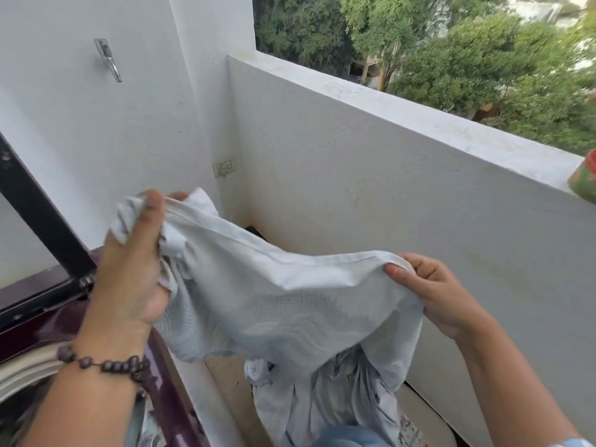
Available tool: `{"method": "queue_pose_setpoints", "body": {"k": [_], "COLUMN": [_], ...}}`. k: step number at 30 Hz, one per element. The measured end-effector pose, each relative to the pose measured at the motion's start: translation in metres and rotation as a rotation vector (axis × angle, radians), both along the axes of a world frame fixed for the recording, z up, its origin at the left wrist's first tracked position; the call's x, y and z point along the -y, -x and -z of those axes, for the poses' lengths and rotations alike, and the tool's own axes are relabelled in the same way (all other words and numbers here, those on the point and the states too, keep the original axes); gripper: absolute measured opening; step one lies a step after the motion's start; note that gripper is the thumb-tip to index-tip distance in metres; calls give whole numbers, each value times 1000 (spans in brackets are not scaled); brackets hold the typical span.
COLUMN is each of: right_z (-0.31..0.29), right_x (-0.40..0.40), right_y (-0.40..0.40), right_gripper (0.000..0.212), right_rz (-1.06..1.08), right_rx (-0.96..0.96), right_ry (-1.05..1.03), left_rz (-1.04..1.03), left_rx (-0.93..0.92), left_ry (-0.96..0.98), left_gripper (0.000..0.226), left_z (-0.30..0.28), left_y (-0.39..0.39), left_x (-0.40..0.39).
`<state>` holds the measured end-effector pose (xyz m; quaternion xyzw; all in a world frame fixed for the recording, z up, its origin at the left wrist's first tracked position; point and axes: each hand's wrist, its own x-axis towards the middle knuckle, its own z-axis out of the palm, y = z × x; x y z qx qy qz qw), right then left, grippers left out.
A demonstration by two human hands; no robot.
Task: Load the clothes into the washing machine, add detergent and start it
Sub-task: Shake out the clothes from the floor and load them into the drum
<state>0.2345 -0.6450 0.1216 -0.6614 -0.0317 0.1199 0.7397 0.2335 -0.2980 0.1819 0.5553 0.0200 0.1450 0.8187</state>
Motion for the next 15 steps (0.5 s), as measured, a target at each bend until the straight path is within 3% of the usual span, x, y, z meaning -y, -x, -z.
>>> {"method": "queue_pose_setpoints", "body": {"k": [3,7,12,15], "right_z": [-22,-41,-51,-52], "right_x": [-33,-81,-103,-102], "right_y": [4,14,18,21], "right_gripper": [19,18,14,10], "right_rz": [-73,-178,-167,-131], "right_rx": [94,228,296,309], "right_ry": [28,19,-4,33], "left_rz": [154,375,515,479], "left_rx": [5,-13,-14,7], "left_ry": [-129,-273,-313,-530], "left_gripper": [39,63,71,42], "left_z": [14,31,40,32], "left_y": [6,12,16,15], "left_x": [33,68,85,78]}}
